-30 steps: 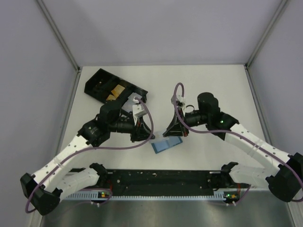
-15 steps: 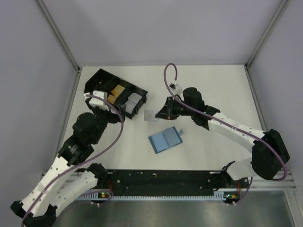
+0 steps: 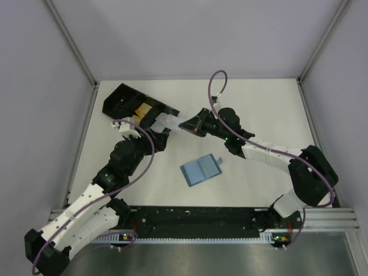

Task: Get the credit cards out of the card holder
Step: Place the credit card in the storage box.

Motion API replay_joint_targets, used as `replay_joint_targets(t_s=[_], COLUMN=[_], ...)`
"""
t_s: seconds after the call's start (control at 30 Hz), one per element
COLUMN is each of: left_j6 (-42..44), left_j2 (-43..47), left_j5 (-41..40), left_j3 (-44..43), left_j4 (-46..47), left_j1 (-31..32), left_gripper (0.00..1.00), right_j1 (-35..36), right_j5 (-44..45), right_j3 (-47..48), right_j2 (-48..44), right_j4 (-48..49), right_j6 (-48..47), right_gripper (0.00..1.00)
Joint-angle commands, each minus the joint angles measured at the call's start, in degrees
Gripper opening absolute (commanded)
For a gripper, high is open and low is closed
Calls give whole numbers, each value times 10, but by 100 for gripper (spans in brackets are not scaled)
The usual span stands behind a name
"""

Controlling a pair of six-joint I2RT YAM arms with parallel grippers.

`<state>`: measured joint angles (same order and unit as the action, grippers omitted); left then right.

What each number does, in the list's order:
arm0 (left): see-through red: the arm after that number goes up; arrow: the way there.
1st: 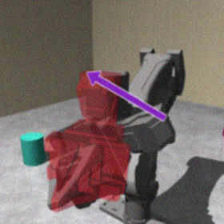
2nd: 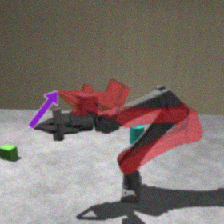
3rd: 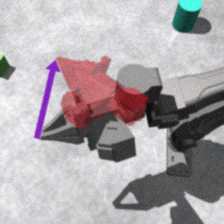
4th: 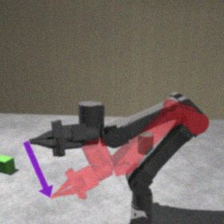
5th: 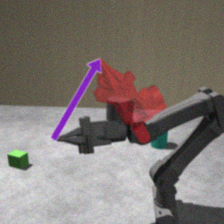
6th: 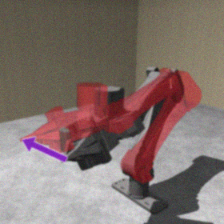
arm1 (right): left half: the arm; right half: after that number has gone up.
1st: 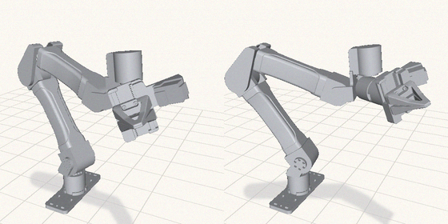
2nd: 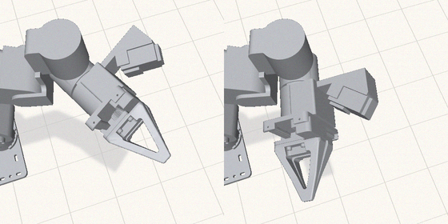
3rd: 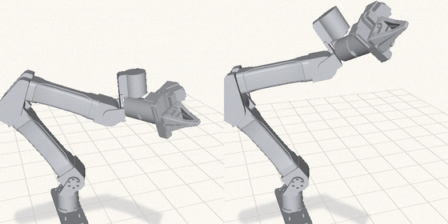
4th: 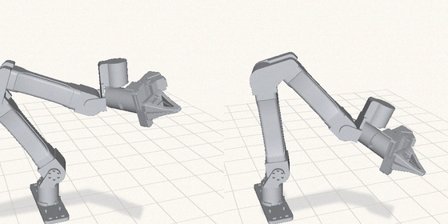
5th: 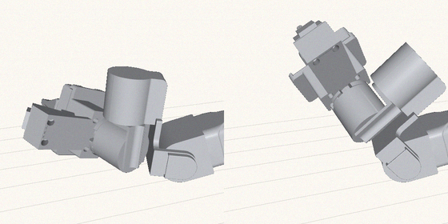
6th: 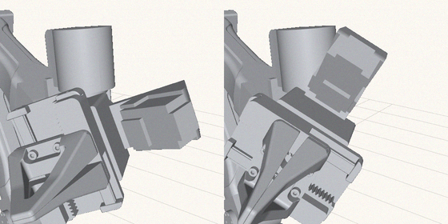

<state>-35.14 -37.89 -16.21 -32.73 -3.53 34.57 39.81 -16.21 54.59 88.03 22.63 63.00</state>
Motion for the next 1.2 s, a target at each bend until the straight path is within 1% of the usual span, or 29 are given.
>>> replay_joint_targets(t_s=[0.0,0.1,0.23,0.33,0.4,0.53,0.63,0.7,0.73,0.8,0.83,0.9,0.93,0.97,1.0,1.03,1.07,1.1,1.17], left_j6=[-101,-116,-141,-176,-208,-237,-246,-250,-251,-252,-252,-255,-257,-259,-260,-262,-266,-268,-267], left_j2=[-33,-49,-70,-87,-97,-104,-104,-101,-101,-100,-99,-101,-101,-102,-104,-109,-114,-122,-143], left_j5=[100,129,114,101,96,90,91,91,90,87,86,84,83,84,86,93,101,109,125], left_j3=[14,21,21,21,22,30,40,50,51,54,55,57,57,58,58,57,54,50,37], left_j4=[151,196,184,165,159,162,195,226,237,248,250,253,253,252,251,247,239,232,224], left_j1=[-4,-5,-5,-6,-7,-10,-10,-12,-13,-13,-14,-17,-20,-25,-31,-41,-54,-67,-96], left_gripper=[87,84,82,80,79,76,70,62,56,39,26,8,0,0,0,0,0,0,0], right_j1=[22,31,36,39,40,40,41,42,42,42,42,42,42,41,38,33,24,12,-11], right_j5=[-13,-14,-14,-14,-8,2,-5,-6,-5,-3,-1,0,2,2,2,3,6,8,7], right_j3=[-35,-59,-88,-100,-112,-124,-122,-123,-125,-129,-132,-136,-140,-143,-146,-154,-166,-182,-207], right_j2=[-23,-23,-22,-23,-24,-26,-24,-23,-22,-23,-22,-22,-22,-24,-23,-27,-30,-38,-57], right_j4=[147,192,254,285,303,324,327,328,328,330,333,334,335,336,336,338,341,341,320], right_j6=[79,108,140,154,162,171,172,171,172,172,172,172,170,165,163,160,156,151,136], right_gripper=[0,0,0,0,0,0,0,0,0,0,0,0,0,0,3,10,24,34,49])
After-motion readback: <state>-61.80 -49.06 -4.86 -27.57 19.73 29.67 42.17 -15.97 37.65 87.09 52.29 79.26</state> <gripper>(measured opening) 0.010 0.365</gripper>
